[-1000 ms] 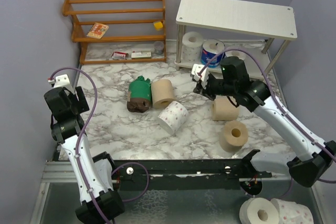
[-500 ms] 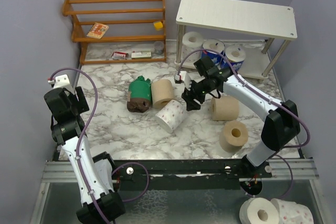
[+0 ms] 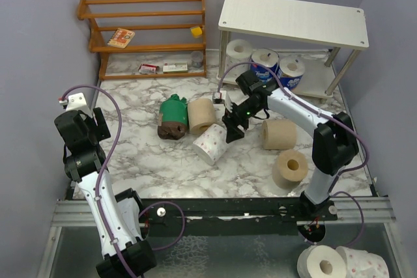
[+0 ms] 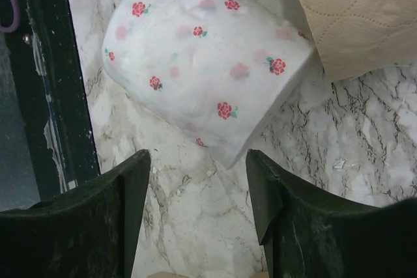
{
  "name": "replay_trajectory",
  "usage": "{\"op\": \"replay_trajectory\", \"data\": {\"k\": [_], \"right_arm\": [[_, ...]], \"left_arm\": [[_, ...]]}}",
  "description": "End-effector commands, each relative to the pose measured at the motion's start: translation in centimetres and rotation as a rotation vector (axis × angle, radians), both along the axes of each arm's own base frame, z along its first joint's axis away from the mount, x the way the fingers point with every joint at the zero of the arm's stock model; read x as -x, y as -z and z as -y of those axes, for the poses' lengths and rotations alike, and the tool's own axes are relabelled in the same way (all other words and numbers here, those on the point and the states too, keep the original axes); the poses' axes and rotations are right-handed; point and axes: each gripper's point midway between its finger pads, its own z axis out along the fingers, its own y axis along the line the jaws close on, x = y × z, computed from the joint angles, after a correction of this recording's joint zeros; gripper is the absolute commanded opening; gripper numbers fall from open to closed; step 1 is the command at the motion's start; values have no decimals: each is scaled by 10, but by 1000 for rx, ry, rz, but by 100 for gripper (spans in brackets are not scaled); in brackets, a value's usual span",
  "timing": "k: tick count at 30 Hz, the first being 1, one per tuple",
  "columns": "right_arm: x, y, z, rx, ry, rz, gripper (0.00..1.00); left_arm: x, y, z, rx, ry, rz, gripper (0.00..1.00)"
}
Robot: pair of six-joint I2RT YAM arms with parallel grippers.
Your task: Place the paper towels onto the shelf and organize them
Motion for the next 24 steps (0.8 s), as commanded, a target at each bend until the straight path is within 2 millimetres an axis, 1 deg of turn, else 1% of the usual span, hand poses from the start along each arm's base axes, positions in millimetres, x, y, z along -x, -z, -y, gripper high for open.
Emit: {"op": "replay_trajectory", "data": {"k": [1, 7, 11, 15, 21, 24], "right_arm": [[-3, 6, 0, -24, -16, -6, 62], [-1, 9, -7, -57, -44, -53, 63], [0, 17, -11, -66, -62, -86, 63], [-2, 22, -14, -72, -68, -90, 63], [1, 21, -20, -110, -90, -129, 62], [10, 13, -23, -160, -122, -171, 61]], "left_arm": [[-3, -4, 3, -10, 23, 22, 76], [-3, -2, 3, -8, 24, 17, 76], [-4, -2, 3, -6, 23, 17, 76], [-4, -2, 2, -6, 23, 14, 76], [-4, 0, 2, -4, 21, 7, 76], [-5, 1, 2, -2, 19, 5, 76]]}}
